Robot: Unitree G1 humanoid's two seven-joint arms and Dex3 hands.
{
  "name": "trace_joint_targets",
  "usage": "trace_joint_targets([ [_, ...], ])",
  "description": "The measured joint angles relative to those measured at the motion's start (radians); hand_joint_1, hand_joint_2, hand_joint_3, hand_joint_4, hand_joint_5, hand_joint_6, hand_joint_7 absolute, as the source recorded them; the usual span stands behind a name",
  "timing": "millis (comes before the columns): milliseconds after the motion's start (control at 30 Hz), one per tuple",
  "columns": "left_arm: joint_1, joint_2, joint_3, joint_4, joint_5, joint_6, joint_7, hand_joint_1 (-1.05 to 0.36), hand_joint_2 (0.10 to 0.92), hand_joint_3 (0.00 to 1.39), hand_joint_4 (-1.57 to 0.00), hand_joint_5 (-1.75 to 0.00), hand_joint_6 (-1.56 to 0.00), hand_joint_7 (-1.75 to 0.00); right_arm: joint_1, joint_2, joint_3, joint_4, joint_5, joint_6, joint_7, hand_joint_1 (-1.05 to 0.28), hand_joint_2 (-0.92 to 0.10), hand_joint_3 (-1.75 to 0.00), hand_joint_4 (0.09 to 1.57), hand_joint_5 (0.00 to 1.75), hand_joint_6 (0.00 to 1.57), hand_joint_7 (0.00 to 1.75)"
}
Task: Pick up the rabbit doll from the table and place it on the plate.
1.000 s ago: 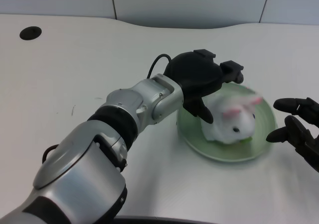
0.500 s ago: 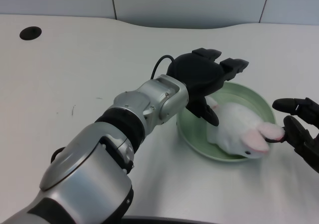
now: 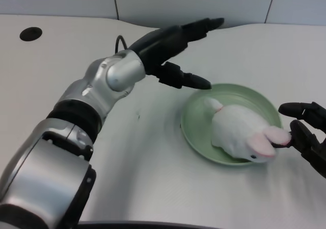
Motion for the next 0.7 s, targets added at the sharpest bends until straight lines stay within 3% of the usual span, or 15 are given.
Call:
trace_joint_targets([
  [100,0.065,0.018,0.093,-0.038,-0.119,-0.005,-0.096,-0.68,0.921,0.32,-0.2,-0.13,-0.19,-0.08,-0.004,0.0,-0.001,0.006,-0.006,-0.003,-0.001,-0.3,-0.92,-0.54,0.23,1.53,0.25,1.13],
  [233,0.174,0.049,0.189,-0.109,-0.238,0.01,-0.185,-0.63,0.921,0.32,-0.35,-0.24,-0.32,-0.13,-0.009,-0.006,-0.006,0.029,-0.007,-0.021,0.009,-0.3,-0.92,-0.54,0.24,1.51,0.26,1.12],
  [300,0.244,0.059,0.232,-0.18,-0.303,0.032,-0.221,-0.58,0.921,0.31,-0.42,-0.54,-0.49,-0.11,-0.015,-0.006,-0.008,0.041,-0.007,-0.026,0.017,-0.3,-0.92,-0.54,0.22,1.5,0.25,1.11],
  [367,0.306,0.067,0.264,-0.245,-0.353,0.065,-0.241,-0.58,0.921,0.3,-0.41,-0.65,-0.53,-0.1,-0.018,-0.007,-0.01,0.047,-0.007,-0.031,0.023,-0.3,-0.92,-0.54,0.22,1.5,0.25,1.11],
  [400,0.333,0.07,0.274,-0.281,-0.37,0.09,-0.249,-0.52,0.921,0.31,-0.46,-1.0,-0.65,-0.19,-0.02,-0.006,-0.01,0.048,-0.007,-0.033,0.024,-0.3,-0.92,-0.54,0.22,1.5,0.25,1.11],
  [433,0.365,0.071,0.292,-0.327,-0.402,0.126,-0.261,-0.51,0.921,0.32,-0.46,-1.25,-0.63,-0.45,-0.022,-0.006,-0.01,0.048,-0.007,-0.033,0.025,-0.31,-0.92,-0.53,0.22,1.5,0.26,1.11],
  [467,0.399,0.071,0.311,-0.376,-0.438,0.17,-0.274,-0.5,0.921,0.32,-0.45,-1.38,-0.57,-0.69,-0.023,-0.006,-0.011,0.048,-0.007,-0.034,0.026,-0.31,-0.92,-0.53,0.22,1.49,0.26,1.11],
  [500,0.434,0.072,0.326,-0.428,-0.47,0.221,-0.283,-0.51,0.921,0.39,-0.5,-1.58,-0.5,-1.11,-0.024,-0.007,-0.011,0.049,-0.007,-0.034,0.027,-0.3,-0.92,-0.53,0.22,1.49,0.26,1.11],
  [567,0.511,0.082,0.345,-0.534,-0.512,0.329,-0.294,-0.51,0.921,0.44,-0.52,-1.71,-0.46,-1.4,-0.026,-0.007,-0.012,0.051,-0.007,-0.035,0.03,-0.3,-0.92,-0.54,0.22,1.49,0.26,1.11],
  [700,0.636,0.104,0.36,-0.696,-0.554,0.488,-0.302,-0.49,0.921,0.45,-0.61,-1.74,-0.48,-1.59,-0.027,-0.007,-0.014,0.054,-0.007,-0.037,0.034,-0.3,-0.92,-0.53,0.23,1.49,0.26,1.11],
])
